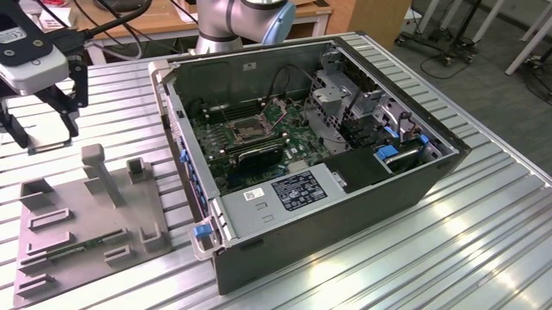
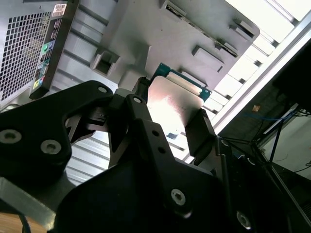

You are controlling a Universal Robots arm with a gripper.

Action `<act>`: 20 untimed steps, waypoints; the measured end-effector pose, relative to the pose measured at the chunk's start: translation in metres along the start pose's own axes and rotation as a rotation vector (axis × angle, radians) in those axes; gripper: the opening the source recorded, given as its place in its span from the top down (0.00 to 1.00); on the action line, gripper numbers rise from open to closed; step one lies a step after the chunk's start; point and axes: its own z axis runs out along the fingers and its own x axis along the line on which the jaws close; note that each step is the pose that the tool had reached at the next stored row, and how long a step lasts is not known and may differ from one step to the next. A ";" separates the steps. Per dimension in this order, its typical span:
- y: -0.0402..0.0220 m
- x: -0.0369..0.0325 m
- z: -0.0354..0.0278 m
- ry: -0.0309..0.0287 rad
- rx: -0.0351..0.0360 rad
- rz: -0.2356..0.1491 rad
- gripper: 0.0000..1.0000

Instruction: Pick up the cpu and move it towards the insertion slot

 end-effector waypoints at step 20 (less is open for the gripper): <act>-0.0004 -0.0177 0.0000 0.0000 -0.0003 0.000 0.45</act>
